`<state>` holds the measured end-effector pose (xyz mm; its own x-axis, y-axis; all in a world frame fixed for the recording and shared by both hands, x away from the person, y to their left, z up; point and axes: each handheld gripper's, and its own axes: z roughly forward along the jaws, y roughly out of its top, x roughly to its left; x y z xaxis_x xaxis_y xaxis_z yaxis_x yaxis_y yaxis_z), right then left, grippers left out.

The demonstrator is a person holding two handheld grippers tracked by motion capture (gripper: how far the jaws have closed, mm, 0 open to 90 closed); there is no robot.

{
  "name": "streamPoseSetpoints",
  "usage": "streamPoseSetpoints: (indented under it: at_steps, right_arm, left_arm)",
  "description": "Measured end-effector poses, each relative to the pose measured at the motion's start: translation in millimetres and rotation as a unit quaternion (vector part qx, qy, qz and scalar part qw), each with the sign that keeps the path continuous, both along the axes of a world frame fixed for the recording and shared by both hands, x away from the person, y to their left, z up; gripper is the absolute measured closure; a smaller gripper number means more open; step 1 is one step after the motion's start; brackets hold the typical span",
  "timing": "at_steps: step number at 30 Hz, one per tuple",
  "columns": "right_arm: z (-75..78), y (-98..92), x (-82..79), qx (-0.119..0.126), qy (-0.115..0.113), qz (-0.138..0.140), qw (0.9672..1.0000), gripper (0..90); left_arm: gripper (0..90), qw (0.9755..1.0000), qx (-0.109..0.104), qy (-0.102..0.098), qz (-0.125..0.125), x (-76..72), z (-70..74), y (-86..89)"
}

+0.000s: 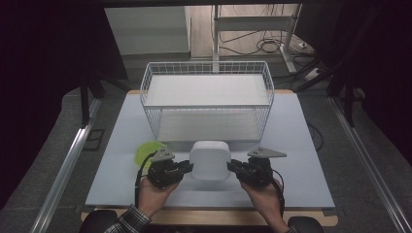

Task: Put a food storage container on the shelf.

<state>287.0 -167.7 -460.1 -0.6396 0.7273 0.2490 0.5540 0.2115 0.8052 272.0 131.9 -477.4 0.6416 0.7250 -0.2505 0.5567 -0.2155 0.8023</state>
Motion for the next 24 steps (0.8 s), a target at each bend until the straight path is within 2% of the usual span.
streamPoseSetpoints:
  at_steps: [7,16,24]
  right_arm:
    - [14.6,1.7,5.4,0.011,-0.017,-0.001,0.9998,76.8]
    - [46.2,6.3,16.2,0.011,-0.048,-0.002,0.9988,76.3]
    - [72.1,9.1,26.8,0.011,-0.069,-0.007,0.9975,75.9]
  left_arm:
    - [76.7,0.9998,-0.001,-0.020,0.004,4.7,17.4,2.1]
    - [76.8,0.9986,0.000,-0.052,0.007,11.2,49.6,5.4]
    - [76.9,0.9975,-0.004,-0.070,0.009,20.5,72.4,6.5]
